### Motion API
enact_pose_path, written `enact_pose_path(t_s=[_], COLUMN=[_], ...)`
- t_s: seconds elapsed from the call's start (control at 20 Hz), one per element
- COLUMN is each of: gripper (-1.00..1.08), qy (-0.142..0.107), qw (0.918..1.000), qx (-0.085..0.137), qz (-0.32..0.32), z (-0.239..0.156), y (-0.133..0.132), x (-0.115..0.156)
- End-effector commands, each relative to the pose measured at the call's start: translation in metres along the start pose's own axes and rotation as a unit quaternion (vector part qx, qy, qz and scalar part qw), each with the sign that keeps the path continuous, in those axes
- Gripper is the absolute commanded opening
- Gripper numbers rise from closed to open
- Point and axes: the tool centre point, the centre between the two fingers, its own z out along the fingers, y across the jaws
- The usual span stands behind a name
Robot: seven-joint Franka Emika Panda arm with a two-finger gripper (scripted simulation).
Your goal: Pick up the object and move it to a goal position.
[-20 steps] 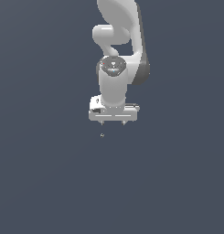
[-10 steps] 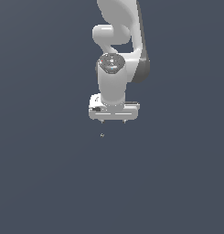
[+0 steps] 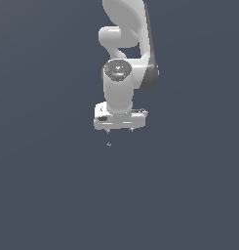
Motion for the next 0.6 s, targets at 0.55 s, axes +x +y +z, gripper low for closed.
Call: enact_pose_path(t_s=[0.55], gripper=[1.00], qy=[0.005], qw=[0.9905], qx=[-0.009], qz=[-0.137], z=[0.027], y=[0.019], x=[0.000])
